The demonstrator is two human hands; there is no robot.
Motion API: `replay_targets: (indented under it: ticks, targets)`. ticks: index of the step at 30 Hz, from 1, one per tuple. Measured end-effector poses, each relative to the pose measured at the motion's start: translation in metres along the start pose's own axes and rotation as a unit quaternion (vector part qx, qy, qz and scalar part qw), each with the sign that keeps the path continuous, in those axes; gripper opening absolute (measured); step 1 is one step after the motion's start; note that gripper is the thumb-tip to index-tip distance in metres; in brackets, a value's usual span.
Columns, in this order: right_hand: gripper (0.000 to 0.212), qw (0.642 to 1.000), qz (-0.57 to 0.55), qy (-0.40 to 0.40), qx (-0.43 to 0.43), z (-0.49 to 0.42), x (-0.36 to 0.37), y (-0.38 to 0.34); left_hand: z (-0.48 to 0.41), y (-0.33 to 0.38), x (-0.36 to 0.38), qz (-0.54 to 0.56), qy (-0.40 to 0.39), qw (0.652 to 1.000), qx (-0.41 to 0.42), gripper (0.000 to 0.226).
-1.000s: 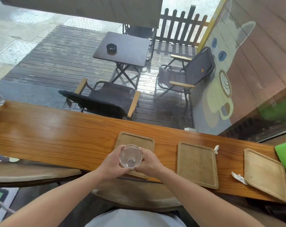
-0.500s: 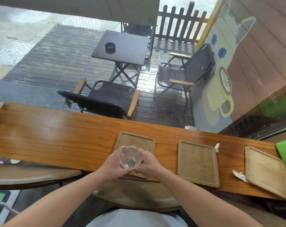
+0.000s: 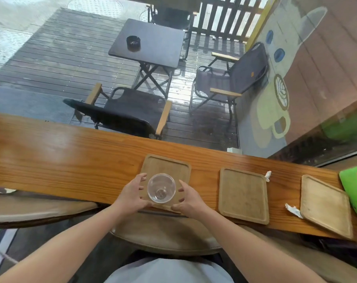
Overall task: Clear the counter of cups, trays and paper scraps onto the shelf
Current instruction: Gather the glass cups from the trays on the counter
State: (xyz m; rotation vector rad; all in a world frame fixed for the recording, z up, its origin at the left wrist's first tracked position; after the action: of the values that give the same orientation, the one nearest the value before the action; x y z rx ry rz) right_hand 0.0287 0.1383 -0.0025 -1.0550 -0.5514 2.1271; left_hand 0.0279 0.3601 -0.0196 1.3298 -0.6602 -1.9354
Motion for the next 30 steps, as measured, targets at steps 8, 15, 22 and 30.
replay_targets:
  ticks: [8, 15, 22, 30]
  targets:
    - [0.105, 0.998, -0.061, 0.005, -0.004, -0.006, 0.015, -0.007, -0.004, -0.008, 0.018, 0.075, -0.009, 0.997, -0.014, 0.098]
    - [0.089, 0.992, -0.116, 0.013, -0.042, -0.011, 0.021, -0.015, -0.009, -0.006, 0.028, 0.097, -0.003, 0.994, 0.054, 0.071]
    - [0.083, 0.988, -0.149, 0.022, -0.016, -0.002, 0.012, -0.01, -0.011, 0.007, 0.032, 0.104, -0.008, 0.992, 0.075, 0.066]
    - [0.07, 0.972, -0.204, 0.106, -0.043, 0.058, -0.053, 0.01, 0.001, 0.088, 0.059, 0.101, -0.026, 0.975, 0.194, 0.067]
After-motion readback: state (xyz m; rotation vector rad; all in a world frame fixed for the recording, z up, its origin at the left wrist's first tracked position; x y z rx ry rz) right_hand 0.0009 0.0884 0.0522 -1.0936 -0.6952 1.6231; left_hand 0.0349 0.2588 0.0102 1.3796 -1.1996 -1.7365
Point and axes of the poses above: each hand's wrist, its own z-axis away from the middle knuckle, its own x-axis out of the palm, y = z × x, the point moved 2 cm from there along -z, towards the middle knuckle, and after that the axes turned 8 degrees about y, right-handed, at the moved point
